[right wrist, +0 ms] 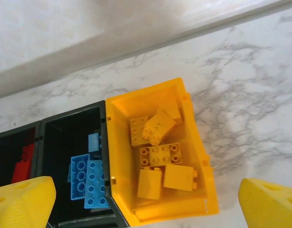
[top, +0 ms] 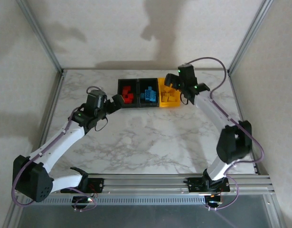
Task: Sort the legos into containers by color
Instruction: Place the lego in the container, then reset both arms
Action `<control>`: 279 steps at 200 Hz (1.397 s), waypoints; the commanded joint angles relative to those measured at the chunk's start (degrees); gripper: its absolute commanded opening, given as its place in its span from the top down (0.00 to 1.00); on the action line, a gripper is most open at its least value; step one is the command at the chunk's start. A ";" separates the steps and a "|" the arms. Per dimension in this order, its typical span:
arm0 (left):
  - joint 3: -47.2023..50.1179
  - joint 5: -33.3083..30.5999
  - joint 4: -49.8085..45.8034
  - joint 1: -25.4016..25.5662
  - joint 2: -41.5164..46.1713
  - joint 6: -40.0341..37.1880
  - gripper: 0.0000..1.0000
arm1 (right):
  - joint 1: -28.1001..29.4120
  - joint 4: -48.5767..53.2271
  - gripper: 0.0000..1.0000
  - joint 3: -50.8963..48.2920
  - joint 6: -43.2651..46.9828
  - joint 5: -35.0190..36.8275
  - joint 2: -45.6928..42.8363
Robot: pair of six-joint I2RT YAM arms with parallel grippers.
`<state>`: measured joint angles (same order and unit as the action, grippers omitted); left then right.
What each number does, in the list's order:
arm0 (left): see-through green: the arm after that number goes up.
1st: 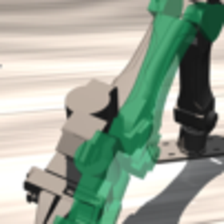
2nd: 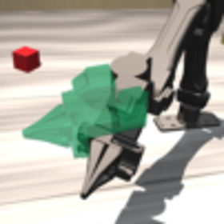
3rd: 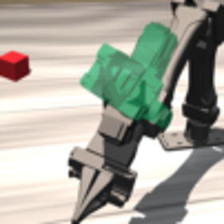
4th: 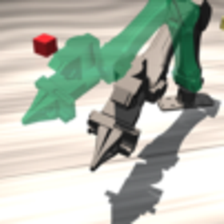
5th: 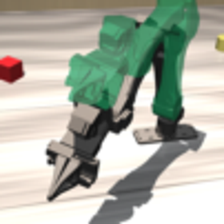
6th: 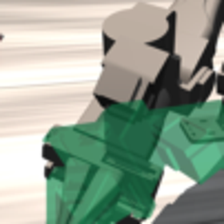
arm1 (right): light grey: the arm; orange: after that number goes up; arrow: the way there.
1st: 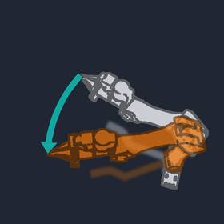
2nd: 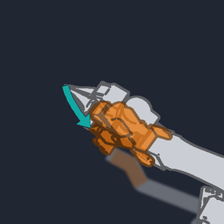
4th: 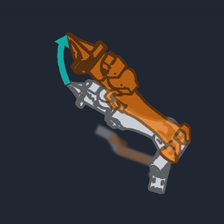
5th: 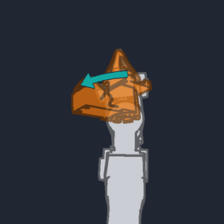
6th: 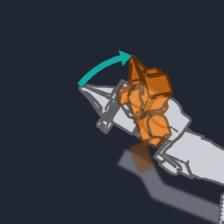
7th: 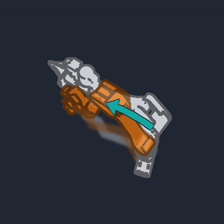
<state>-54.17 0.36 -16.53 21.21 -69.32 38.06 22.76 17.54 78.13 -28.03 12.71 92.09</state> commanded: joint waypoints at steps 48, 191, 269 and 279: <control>8.64 -24.04 16.14 -5.91 5.67 -21.34 0.00 | 0.29 -23.30 0.01 -36.18 2.79 33.47 -23.54; 41.65 -19.54 89.30 -15.50 -16.48 -32.60 0.00 | -9.21 -103.76 0.01 -68.29 33.83 23.86 -2.91; 41.94 -16.95 92.33 -15.68 -19.15 -33.48 0.00 | -19.93 -92.38 0.01 -66.33 27.12 -3.06 -3.56; 41.86 -16.89 91.90 -15.59 -18.99 -33.41 0.00 | -19.91 -93.47 0.01 -66.58 27.22 -2.91 -3.37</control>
<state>-11.79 -17.52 72.25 5.85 -88.33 5.72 2.98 -74.02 11.00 0.16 14.87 88.31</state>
